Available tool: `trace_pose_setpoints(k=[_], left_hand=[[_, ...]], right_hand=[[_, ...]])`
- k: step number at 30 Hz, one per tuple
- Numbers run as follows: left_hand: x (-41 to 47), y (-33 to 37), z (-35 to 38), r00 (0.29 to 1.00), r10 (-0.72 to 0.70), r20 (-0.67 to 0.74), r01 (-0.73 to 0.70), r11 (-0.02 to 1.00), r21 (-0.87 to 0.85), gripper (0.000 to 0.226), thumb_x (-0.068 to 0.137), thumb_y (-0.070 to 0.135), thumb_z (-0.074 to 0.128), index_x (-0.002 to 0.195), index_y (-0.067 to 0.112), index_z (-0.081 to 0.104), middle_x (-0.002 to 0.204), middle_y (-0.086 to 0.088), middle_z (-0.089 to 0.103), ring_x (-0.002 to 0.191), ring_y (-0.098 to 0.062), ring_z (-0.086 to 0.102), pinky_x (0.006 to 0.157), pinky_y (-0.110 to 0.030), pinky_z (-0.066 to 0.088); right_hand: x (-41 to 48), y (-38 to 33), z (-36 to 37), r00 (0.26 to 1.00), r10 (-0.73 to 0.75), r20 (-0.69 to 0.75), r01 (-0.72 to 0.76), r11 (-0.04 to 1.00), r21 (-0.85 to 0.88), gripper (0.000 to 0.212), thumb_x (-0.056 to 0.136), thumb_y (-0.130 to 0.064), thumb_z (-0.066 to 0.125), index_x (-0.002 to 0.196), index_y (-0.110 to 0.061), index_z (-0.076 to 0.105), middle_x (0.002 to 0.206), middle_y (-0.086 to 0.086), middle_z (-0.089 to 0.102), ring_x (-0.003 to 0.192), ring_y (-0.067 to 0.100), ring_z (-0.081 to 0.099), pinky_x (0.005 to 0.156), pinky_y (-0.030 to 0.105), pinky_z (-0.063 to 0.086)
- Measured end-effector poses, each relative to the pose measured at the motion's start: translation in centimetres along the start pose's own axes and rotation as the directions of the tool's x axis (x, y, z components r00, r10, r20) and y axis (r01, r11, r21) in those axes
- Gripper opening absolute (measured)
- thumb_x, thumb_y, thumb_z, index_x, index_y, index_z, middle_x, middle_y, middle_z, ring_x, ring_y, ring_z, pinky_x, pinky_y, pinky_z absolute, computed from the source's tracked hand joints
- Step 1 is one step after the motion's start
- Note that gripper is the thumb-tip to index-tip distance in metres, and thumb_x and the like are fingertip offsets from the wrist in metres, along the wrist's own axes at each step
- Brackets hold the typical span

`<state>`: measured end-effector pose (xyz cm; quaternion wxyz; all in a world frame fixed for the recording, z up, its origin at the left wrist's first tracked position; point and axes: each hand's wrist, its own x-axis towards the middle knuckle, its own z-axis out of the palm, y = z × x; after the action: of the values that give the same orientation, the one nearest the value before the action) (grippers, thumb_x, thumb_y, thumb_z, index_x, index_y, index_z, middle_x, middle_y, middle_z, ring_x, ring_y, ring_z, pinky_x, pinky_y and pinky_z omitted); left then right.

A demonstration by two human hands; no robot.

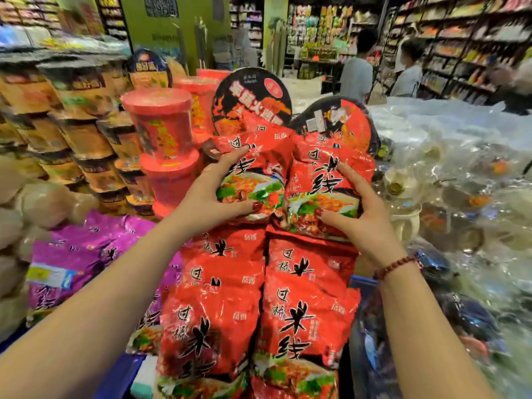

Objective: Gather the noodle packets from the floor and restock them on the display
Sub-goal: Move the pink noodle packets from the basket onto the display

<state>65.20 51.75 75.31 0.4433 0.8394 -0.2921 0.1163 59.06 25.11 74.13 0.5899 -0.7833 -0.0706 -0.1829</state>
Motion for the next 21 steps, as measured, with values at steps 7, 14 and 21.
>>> trace_pose_setpoints(k=[7, 14, 21], left_hand=[[-0.7, -3.0, 2.1, 0.986, -0.104, 0.134, 0.076, 0.977, 0.2, 0.103, 0.065, 0.049, 0.079, 0.144, 0.048, 0.013, 0.133, -0.009, 0.03, 0.127, -0.016, 0.03, 0.102, -0.009, 0.017], [-1.2, -2.1, 1.9, 0.992, -0.112, 0.06, 0.064, 0.849, 0.524, 0.099, 0.058, 0.076, 0.056, 0.146, 0.054, 0.017, 0.15, -0.028, 0.018, 0.14, -0.042, 0.018, 0.113, -0.049, 0.023], [-0.6, -0.8, 2.4, 0.964, 0.252, -0.079, -0.117, 0.676, 0.728, 0.077, 0.081, 0.068, 0.046, 0.149, 0.031, 0.037, 0.161, -0.019, 0.009, 0.148, -0.039, 0.005, 0.117, -0.056, 0.009]], right_hand=[[-1.7, 3.1, 2.2, 0.992, 0.122, -0.019, -0.119, 0.908, -0.403, 0.093, 0.064, -0.055, 0.072, 0.142, -0.055, 0.021, 0.141, 0.01, 0.037, 0.133, 0.026, 0.031, 0.111, 0.035, 0.023], [-2.1, 2.0, 1.7, 0.993, 0.008, -0.116, -0.096, 0.621, -0.778, 0.108, 0.061, -0.067, 0.074, 0.148, -0.048, 0.015, 0.159, 0.013, -0.012, 0.146, 0.031, -0.009, 0.117, 0.05, 0.005], [-0.4, 1.5, 1.8, 0.968, -0.23, 0.103, 0.168, 0.286, -0.943, 0.098, 0.069, -0.08, 0.052, 0.151, -0.037, 0.019, 0.161, 0.014, 0.001, 0.146, 0.034, -0.007, 0.113, 0.05, -0.015]])
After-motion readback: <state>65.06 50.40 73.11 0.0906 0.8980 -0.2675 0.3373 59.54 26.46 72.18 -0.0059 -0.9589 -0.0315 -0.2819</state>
